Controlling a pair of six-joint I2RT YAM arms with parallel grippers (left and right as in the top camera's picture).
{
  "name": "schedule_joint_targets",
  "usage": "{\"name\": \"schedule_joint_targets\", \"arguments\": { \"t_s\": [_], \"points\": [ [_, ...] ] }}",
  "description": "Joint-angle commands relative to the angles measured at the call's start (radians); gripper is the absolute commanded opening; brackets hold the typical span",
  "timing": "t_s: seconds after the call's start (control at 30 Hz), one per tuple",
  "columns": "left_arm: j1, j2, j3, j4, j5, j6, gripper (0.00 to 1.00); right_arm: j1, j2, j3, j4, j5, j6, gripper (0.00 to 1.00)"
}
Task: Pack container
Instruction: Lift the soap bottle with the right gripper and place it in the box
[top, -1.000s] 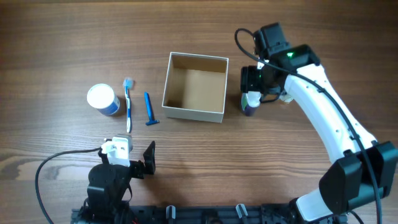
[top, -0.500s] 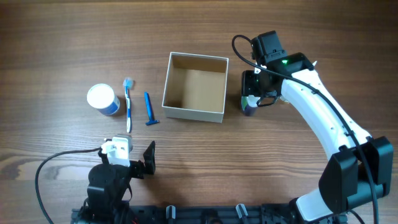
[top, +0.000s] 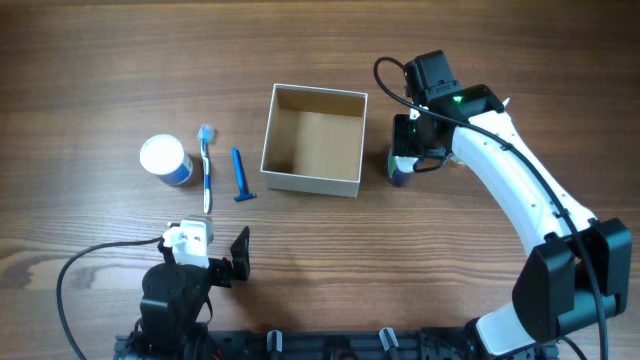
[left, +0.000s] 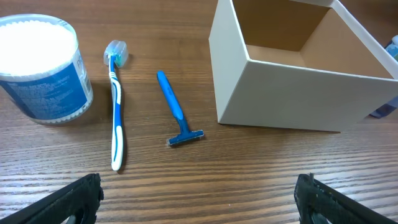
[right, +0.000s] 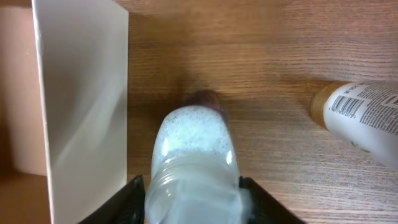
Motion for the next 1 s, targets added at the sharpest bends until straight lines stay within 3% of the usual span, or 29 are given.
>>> {"name": "schedule_joint_targets", "arguments": {
  "t_s": [0.0, 0.3, 0.47, 0.7, 0.83, 0.97],
  "points": [
    [0.008, -0.009, -0.005, 0.003, 0.016, 0.019, 1.00, 0.000, 0.019, -0.004, -0.009, -0.016, -0.012, 0.56],
    [0.008, -0.009, -0.005, 0.003, 0.016, 0.019, 1.00, 0.000, 0.050, -0.004, 0.000, -0.016, -0.012, 0.53],
    [0.008, -0.009, -0.005, 0.003, 0.016, 0.019, 1.00, 0.000, 0.048, 0.001, 0.013, 0.018, -0.013, 0.31],
    [0.008, -0.009, -0.005, 0.003, 0.016, 0.019, 1.00, 0.013, -0.095, 0.090, -0.089, 0.037, -0.045, 0.18],
    [0.008, -0.009, -0.005, 0.003, 0.016, 0.019, 1.00, 0.108, -0.234, 0.220, -0.160, 0.040, -0.065, 0.06],
    [0.008, -0.009, -0.005, 0.003, 0.016, 0.019, 1.00, 0.220, -0.283, 0.294, -0.144, 0.040, -0.060, 0.05]
  ]
}}
